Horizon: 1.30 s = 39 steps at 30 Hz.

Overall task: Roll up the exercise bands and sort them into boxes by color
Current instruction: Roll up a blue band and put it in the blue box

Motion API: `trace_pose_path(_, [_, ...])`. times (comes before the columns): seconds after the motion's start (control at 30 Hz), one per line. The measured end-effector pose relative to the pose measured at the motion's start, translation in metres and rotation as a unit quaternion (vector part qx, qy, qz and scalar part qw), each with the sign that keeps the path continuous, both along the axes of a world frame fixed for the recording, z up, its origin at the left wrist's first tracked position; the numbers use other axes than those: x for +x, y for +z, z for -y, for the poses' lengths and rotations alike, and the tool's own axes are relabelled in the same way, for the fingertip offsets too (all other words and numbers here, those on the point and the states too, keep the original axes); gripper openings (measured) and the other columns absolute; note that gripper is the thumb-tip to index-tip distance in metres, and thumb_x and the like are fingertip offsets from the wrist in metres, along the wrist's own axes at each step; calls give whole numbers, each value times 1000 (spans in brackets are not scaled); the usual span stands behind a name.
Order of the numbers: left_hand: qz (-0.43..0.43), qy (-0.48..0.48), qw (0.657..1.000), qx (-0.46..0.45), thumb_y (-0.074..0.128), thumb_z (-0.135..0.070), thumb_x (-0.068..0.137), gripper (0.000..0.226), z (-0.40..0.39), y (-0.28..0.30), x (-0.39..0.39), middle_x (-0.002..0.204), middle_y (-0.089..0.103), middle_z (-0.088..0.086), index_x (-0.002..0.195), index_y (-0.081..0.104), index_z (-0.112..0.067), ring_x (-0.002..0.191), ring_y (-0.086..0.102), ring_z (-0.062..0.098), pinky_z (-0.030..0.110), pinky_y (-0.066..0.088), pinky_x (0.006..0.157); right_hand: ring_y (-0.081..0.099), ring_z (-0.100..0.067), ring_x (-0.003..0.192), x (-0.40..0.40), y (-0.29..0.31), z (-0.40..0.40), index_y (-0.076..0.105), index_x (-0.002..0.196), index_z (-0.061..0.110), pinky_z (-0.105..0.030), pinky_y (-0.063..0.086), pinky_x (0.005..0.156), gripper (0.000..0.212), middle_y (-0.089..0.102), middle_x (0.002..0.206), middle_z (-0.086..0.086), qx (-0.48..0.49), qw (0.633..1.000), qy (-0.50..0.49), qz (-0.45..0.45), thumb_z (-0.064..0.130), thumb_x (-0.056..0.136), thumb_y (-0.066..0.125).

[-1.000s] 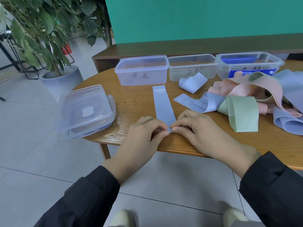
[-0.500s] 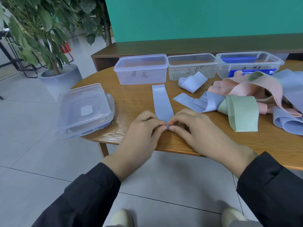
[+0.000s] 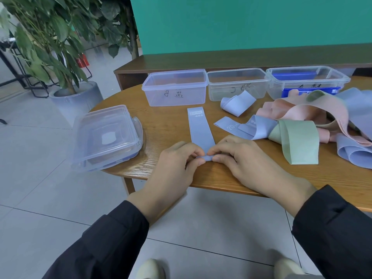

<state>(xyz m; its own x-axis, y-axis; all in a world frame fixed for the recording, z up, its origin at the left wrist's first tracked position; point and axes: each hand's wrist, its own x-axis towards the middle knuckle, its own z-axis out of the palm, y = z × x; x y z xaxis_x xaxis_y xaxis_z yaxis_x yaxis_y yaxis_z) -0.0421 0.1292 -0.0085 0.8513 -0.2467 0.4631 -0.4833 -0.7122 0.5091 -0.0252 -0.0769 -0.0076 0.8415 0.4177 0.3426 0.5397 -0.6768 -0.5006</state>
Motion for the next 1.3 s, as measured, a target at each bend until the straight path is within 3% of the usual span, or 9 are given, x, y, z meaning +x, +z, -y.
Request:
trace_pose_path(0.13, [-6, -13, 1000, -5, 72, -18, 93, 3, -2, 0, -10, 84, 61, -15, 95, 73, -20, 84, 55, 0, 4, 36, 72, 58, -6, 101, -6, 4, 3, 73, 108, 32, -29, 47, 89, 17, 63, 102, 13, -6, 1000, 12, -21, 29, 101, 58])
trace_pose_path(0.23, [-6, -21, 1000, 3, 70, -17, 94, 5, -4, -2, -15, 85, 60, -15, 96, 72, -21, 85, 54, -2, 3, 36, 73, 58, -2, 91, -11, 7, 3, 70, 104, 31, -15, 41, 79, 11, 63, 95, 15, 8, 999, 17, -36, 26, 98, 63])
trace_pose_path(0.33, [3, -27, 1000, 10, 70, -15, 93, 6, -6, -3, -18, 84, 57, -18, 96, 71, -20, 85, 53, -3, 4, 36, 74, 58, -5, 85, -15, 9, 3, 67, 97, 32, -11, 38, 72, 9, 62, 91, 18, 16, 999, 23, -45, 23, 97, 66])
trace_pose_path(0.5, [22, -24, 999, 20, 70, -14, 93, 6, -6, -7, -19, 83, 50, -25, 96, 70, -19, 83, 49, -9, 2, 33, 74, 58, -6, 88, -15, 10, 3, 71, 94, 34, -11, 39, 75, 11, 63, 91, 18, 24, 998, 25, -52, 24, 96, 67])
trace_pose_path(0.67, [43, -18, 999, 15, 75, -25, 90, 10, -6, -10, -14, 93, 57, -10, 97, 72, -19, 83, 54, 2, 8, 39, 75, 57, 0, 95, -10, 7, 1, 76, 96, 31, -9, 36, 80, 11, 62, 99, 15, 25, 999, 5, -39, 25, 96, 66])
trace_pose_path(0.77, [28, -10, 1000, 10, 77, -29, 88, 14, -5, -10, -13, 94, 58, -10, 98, 73, -20, 84, 54, 6, 10, 40, 74, 54, 4, 97, -9, 6, 2, 77, 98, 31, -6, 33, 81, 13, 55, 104, 15, 18, 999, -3, -35, 26, 97, 65])
trace_pose_path(0.93, [20, 3, 1000, -7, 77, -28, 89, 11, -5, -9, -11, 93, 60, -11, 97, 76, -20, 87, 56, 6, 7, 40, 74, 57, -2, 99, -11, 6, 2, 76, 101, 33, -12, 39, 84, 13, 59, 100, 17, 24, 999, 1, -39, 31, 97, 64])
trace_pose_path(1.17, [52, 6, 998, 43, 71, -32, 93, 20, -7, -10, -10, 97, 61, -7, 108, 78, -20, 89, 51, 4, 3, 37, 80, 51, 4, 99, -11, 3, 4, 72, 118, 32, -5, 33, 80, 23, 49, 104, 20, -21, 999, 0, -31, 36, 97, 63])
trace_pose_path(1.3, [70, 11, 996, 56, 71, -28, 93, 25, -7, -13, -9, 104, 60, -4, 115, 76, -16, 94, 52, 6, 0, 33, 86, 52, -4, 98, -11, 3, 2, 72, 117, 31, -15, 41, 85, 26, 44, 107, 15, -56, 998, -2, -11, 38, 102, 52])
